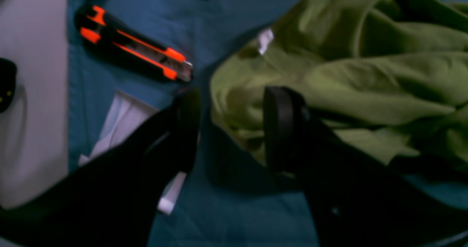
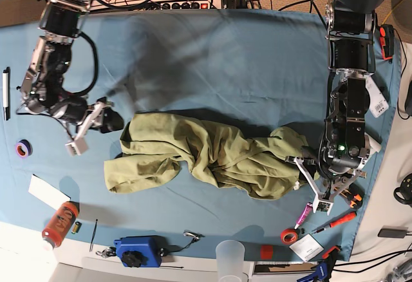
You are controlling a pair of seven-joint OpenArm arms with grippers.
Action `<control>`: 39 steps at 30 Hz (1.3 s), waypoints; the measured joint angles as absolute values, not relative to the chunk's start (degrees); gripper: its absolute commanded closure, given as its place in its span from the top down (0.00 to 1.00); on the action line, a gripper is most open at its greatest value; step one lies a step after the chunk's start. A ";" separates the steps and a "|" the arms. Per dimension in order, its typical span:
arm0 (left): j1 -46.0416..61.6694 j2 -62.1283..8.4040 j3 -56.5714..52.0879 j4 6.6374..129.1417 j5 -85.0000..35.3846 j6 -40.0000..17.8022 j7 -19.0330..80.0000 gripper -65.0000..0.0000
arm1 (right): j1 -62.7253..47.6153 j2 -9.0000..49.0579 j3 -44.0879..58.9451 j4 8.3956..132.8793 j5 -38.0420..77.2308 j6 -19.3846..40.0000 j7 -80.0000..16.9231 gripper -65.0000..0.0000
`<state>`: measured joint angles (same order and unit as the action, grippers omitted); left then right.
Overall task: Layout the t-shirt on the table in an organized manner, then fold the t-shirt properly
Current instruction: 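Grasp opposite shirt ends with both grippers and pull them apart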
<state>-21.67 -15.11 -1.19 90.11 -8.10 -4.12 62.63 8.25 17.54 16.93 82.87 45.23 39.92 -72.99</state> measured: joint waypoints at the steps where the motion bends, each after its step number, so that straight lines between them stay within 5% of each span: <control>1: -21.67 -15.11 -1.21 90.11 -8.54 -4.73 63.68 0.45 | 8.21 16.73 16.93 82.87 43.35 39.92 -72.40 0.35; 6: -21.67 -15.09 -1.19 90.13 -18.33 -8.25 64.71 0.45 | 8.43 13.89 16.93 82.87 36.40 39.92 -63.44 0.35; 18: -21.67 -15.11 -1.19 90.15 -22.63 -10.57 65.04 0.45 | 13.21 11.68 12.32 72.07 31.57 39.92 -60.73 0.34; 22: -21.67 -15.11 -1.19 90.15 -22.65 -10.57 65.14 0.45 | 14.63 11.60 10.74 69.95 31.31 39.62 -59.51 0.00; 28: -21.54 -15.25 -1.19 90.15 -27.92 -14.87 70.00 0.45 | 19.84 11.44 10.68 69.21 29.85 39.88 -59.86 0.00; 39: -13.41 -15.25 -1.17 90.19 -25.56 -19.35 64.23 0.45 | 35.20 11.44 18.50 69.38 29.93 39.90 -56.93 0.00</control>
<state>-13.41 -15.25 -1.17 90.19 -25.56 -19.35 64.23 35.20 11.44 18.50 69.38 29.93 39.90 -56.93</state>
